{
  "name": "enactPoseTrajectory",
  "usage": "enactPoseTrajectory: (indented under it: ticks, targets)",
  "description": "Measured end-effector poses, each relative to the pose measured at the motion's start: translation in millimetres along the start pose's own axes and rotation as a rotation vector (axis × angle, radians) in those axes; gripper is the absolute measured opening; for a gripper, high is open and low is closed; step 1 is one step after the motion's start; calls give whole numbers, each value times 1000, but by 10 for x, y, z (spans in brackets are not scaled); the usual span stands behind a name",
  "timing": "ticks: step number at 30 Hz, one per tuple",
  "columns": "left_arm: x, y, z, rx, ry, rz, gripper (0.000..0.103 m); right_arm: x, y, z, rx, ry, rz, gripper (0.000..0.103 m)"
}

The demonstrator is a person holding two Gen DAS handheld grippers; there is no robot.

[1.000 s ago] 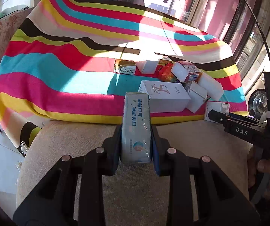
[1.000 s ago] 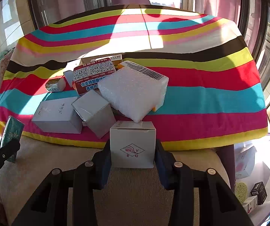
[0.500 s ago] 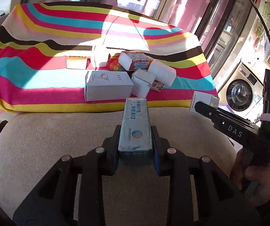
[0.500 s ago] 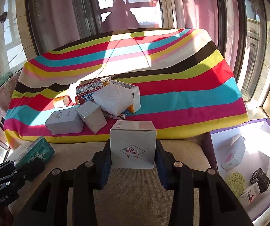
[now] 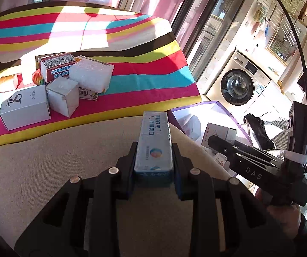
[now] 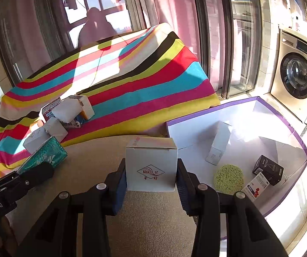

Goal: Organize objects
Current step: 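Carry both boxes over the bin and open both tools to release them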

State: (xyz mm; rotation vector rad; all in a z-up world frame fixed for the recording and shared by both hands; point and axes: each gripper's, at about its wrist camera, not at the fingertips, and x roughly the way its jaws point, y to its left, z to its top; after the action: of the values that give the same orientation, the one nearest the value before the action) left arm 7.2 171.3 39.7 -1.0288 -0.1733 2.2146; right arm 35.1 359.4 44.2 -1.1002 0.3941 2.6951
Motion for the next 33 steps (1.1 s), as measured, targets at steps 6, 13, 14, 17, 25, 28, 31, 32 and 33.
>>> enactPoseTrajectory:
  ticks: [6, 13, 14, 17, 25, 28, 31, 32, 33]
  targets:
    - [294, -360, 76, 46, 55, -91, 33, -72, -496, -31, 72, 5, -105, 43]
    - [603, -791, 148, 99, 100, -177, 33, -203, -866, 19, 119, -20, -238, 43]
    - [641, -845, 158, 103, 105, -188, 33, -230, -905, 27, 120, -26, -268, 43]
    - [770, -1001, 196, 119, 123, -234, 33, -291, -1008, 63, 137, -42, -346, 44]
    - [833, -1037, 241, 101, 141, -263, 71, -335, -1120, 68, 165, -58, -401, 67]
    - [749, -949, 255, 76, 135, -250, 71, -357, -1051, 68, 137, -69, -406, 72]
    - [655, -867, 225, 86, 138, -217, 71, -324, -938, 75, 119, -67, -365, 77]
    - [616, -833, 215, 91, 137, -206, 71, -310, -899, 73, 116, -65, -349, 77]
    - [576, -789, 202, 97, 132, -190, 71, -276, -847, 75, 112, -60, -329, 77]
